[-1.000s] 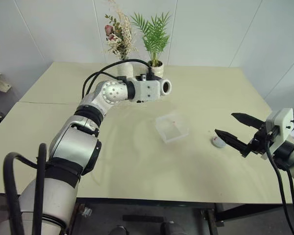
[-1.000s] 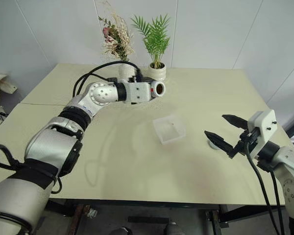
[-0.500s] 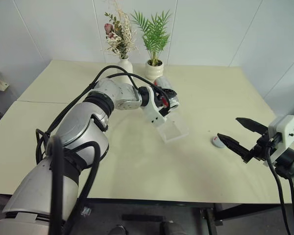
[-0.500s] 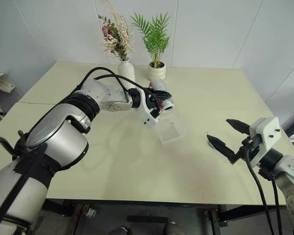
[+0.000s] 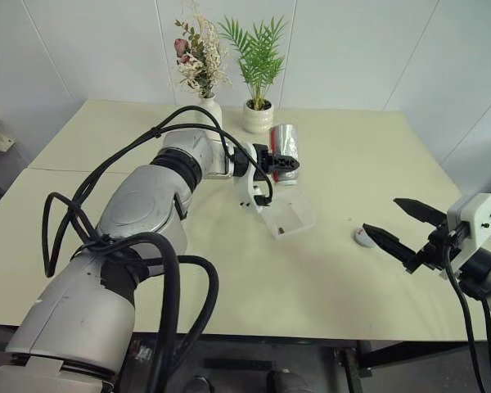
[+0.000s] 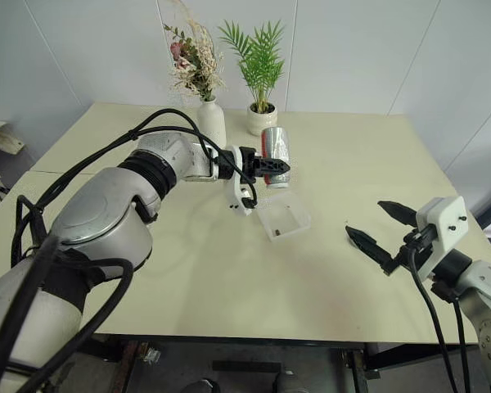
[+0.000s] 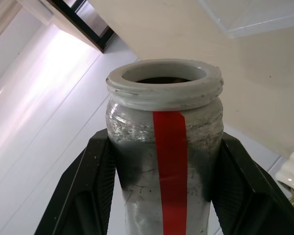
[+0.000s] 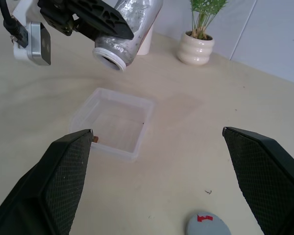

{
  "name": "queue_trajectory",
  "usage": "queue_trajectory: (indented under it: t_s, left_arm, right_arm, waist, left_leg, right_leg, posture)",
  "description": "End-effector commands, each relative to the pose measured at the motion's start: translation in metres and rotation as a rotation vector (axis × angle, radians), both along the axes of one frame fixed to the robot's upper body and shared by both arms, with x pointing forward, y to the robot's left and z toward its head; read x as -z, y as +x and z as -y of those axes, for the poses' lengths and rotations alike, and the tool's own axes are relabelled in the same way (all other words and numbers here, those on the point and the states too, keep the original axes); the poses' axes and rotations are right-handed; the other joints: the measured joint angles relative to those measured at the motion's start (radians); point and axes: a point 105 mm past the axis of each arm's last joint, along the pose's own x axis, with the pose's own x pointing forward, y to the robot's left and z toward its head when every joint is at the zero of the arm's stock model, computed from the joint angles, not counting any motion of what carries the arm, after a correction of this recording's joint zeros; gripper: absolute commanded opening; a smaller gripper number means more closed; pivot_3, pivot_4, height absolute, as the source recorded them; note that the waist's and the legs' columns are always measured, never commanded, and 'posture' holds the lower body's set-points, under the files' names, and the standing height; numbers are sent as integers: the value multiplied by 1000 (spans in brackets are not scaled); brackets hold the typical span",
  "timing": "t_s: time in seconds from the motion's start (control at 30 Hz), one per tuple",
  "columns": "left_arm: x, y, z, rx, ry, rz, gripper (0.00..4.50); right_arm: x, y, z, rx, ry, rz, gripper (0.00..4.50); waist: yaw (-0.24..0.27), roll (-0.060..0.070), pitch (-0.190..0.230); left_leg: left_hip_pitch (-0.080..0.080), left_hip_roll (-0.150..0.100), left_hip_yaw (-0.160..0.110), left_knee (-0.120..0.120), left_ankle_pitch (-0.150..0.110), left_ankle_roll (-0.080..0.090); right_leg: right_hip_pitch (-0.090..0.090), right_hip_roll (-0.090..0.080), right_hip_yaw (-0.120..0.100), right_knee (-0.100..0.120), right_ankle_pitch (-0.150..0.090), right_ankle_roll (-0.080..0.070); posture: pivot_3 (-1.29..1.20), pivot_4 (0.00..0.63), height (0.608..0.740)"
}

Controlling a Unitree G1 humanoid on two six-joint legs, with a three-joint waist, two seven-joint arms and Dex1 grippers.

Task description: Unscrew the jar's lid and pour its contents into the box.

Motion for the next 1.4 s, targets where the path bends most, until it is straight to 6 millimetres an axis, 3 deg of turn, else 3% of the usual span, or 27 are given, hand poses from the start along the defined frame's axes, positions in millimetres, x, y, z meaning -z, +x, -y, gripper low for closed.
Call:
queue_trajectory:
  t_s: [0.03,0.13,0.23,0.43,0.5,0.7,0.83,0.97,1.07,1.4]
  left_arm:
    - [-24,-3,9,38,-7,91,2246]
    - [-28,-4,9,22,-77,50,2246]
    - [-40,-4,10,-34,-313,-116,2246]
    - [-51,6,-9,-184,-814,-584,2246]
    - [-51,8,-14,-200,-909,-713,2246]
    - [-47,23,-56,-221,-1324,-1192,2246]
    - [-41,29,-85,-165,-1545,-1406,2246]
    - [-25,36,-118,-148,-1737,-1522,2246]
    - [3,35,-140,-90,-1877,-1689,2246]
    - [54,26,-153,-101,-1927,-1813,2246]
  right_arm:
    - [-12,-2,1,-6,-23,35,4462]
    - [-12,-1,0,-8,-23,32,4462]
    - [-12,-1,0,-8,-25,32,4462]
    - [-15,-3,1,-10,-30,33,4462]
    - [-16,-4,2,-12,-31,34,4462]
    - [-23,-10,-5,-127,-47,38,4462]
    - [-24,-13,-5,-173,-76,21,4462]
    - [-25,-9,-2,-174,-88,13,4462]
    - [-25,-7,-5,-213,-95,-7,4462]
    - [-24,-6,-5,-296,-106,-31,4462]
  waist:
    - [0,0,0]
    - [1,0,0]
    - [2,0,0]
    - [-1,1,0]
    - [-2,1,0]
    - [-1,1,0]
    - [-2,1,-1]
    - [-2,1,-1]
    - [-3,2,-1]
    - [-1,2,-1]
  left_leg:
    - [0,0,0,0,0,0]
    - [0,0,0,0,0,0]
    - [0,0,0,0,0,0]
    - [2,0,3,0,0,0]
    - [3,0,4,1,0,0]
    - [3,0,4,5,1,0]
    - [4,0,4,8,1,1]
    - [4,0,3,13,1,1]
    - [4,0,3,16,1,1]
    - [4,1,2,17,2,2]
  right_leg:
    - [0,0,0,0,0,0]
    - [0,0,0,0,0,0]
    - [0,0,0,0,0,0]
    - [0,-1,1,3,0,0]
    - [0,0,2,6,0,0]
    - [-1,0,3,11,0,0]
    - [-1,0,3,15,0,0]
    - [0,0,2,18,0,0]
    - [0,0,2,20,1,0]
    - [1,-1,1,20,4,-1]
  posture:
    - [0,150,740]
    - [0,150,740]
    - [0,150,740]
    - [0,150,740]
    - [0,150,740]
    - [0,150,740]
    - [0,150,740]
    - [0,150,740]
    - [0,150,740]
    - [0,150,740]
